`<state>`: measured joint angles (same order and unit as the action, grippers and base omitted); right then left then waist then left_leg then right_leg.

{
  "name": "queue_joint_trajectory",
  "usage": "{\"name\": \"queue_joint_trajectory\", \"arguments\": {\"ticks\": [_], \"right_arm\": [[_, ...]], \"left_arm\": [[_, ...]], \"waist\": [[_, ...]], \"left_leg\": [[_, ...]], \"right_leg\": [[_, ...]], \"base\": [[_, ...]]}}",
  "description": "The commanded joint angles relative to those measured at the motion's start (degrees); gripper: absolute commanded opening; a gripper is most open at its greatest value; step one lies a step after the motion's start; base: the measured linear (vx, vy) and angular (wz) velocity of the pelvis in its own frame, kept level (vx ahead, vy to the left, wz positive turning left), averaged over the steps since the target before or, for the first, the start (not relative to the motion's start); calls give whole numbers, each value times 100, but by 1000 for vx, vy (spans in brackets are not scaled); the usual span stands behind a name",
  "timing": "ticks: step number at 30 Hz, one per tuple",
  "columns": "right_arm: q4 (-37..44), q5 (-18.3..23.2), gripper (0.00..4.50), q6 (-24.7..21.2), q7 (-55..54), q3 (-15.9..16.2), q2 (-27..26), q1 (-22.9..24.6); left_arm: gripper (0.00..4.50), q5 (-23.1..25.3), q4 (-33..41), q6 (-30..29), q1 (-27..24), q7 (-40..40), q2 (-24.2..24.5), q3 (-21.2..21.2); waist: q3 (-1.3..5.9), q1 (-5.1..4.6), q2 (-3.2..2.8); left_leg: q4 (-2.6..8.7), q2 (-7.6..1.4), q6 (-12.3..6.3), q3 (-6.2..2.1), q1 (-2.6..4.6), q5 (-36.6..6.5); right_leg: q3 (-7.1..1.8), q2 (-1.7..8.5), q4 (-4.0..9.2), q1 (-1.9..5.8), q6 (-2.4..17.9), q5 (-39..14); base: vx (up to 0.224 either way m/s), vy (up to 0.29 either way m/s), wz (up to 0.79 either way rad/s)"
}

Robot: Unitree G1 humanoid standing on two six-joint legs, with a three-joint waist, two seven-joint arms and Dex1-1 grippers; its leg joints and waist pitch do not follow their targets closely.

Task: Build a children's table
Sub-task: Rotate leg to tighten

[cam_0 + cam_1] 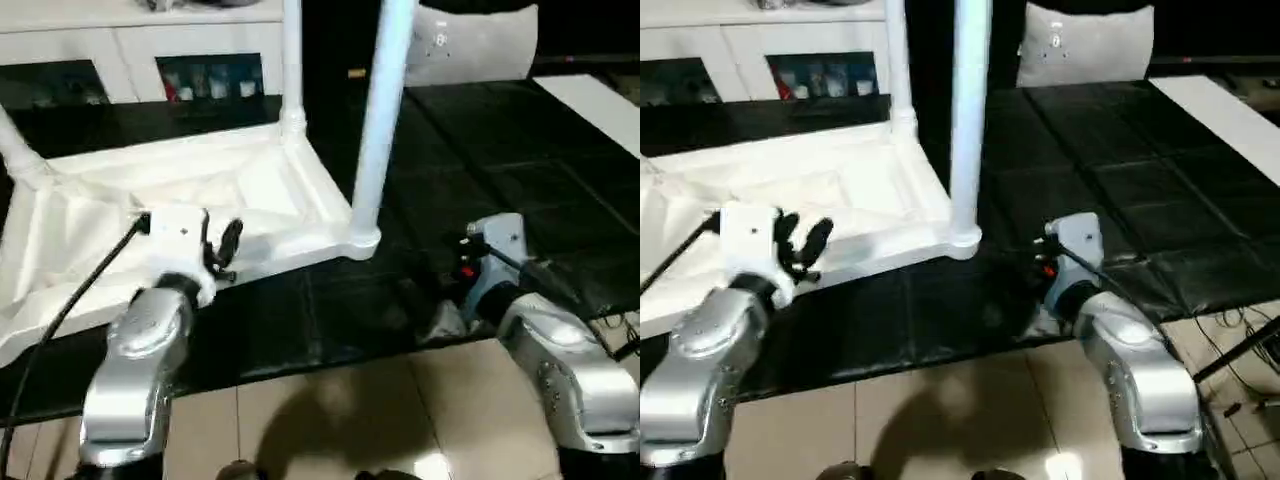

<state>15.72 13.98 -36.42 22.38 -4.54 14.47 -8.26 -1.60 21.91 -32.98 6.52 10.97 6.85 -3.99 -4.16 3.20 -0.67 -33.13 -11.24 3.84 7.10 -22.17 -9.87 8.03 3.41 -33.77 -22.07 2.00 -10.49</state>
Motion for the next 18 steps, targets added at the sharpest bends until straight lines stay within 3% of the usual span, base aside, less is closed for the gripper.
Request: {"name": "queue_joint_trajectory", "arguments": {"ticks": [1,2,4,5,9,10,12,16,17,18], "right_arm": [[129,52,450,142,18,62,-81,22],[134,47,450,116,-33,63,-109,15],[106,-8,450,134,-105,84,-154,-12],[100,-48,450,141,-157,133,-212,-49],[166,19,450,245,-126,215,-224,5],[166,19,450,245,-126,215,-224,5],[149,25,450,388,-101,228,-253,41],[92,32,450,533,182,341,-119,-1],[80,78,450,539,294,376,-74,-21],[87,102,450,551,368,404,-39,-32]], "left_arm": [[226,86,152,6,-111,12,112,14],[226,123,128,19,-120,-1,132,8],[226,145,89,83,-124,-26,148,12],[226,70,77,87,-118,-40,123,-23],[226,-46,165,-46,-142,-121,-22,21],[226,-46,165,-46,-142,-121,-22,21],[226,3,174,-35,-186,-86,26,124],[226,14,70,44,-79,-61,72,139],[226,-9,36,71,-22,-67,60,109],[226,-35,17,92,18,-69,45,82]], "waist": [[393,147,128],[396,132,89],[401,122,58],[393,116,33],[375,169,-5],[374,187,13],[363,195,6],[366,197,59],[330,232,97],[350,219,31]], "left_leg": [[253,-63,-290,86,-116,-390],[262,-88,-272,74,-85,-386],[277,-131,-251,65,-25,-463],[303,-184,-228,50,16,-603],[345,-211,-132,57,81,-1003],[357,-213,-111,64,92,-1097],[376,-209,-84,66,90,-1278],[369,-176,-52,84,87,-1515],[429,-112,-156,-38,-74,-1544],[432,-126,-238,-56,-55,-1589]], "right_leg": [[-433,612,557,341,-107,-2177],[-402,516,512,307,-43,-1870],[-394,471,488,279,92,-1640],[-399,451,453,273,283,-1438],[-454,446,454,250,432,-1538],[-472,449,459,244,436,-1565],[-485,457,470,239,414,-1711],[-491,483,529,246,213,-2283],[-368,554,449,375,239,-2356],[-345,552,485,362,256,-2406]], "base": [[36,-63,-9],[0,0,0],[0,0,0],[0,0,0],[0,0,0],[0,0,0],[0,0,0],[0,0,0],[0,0,0],[0,0,0]]}}
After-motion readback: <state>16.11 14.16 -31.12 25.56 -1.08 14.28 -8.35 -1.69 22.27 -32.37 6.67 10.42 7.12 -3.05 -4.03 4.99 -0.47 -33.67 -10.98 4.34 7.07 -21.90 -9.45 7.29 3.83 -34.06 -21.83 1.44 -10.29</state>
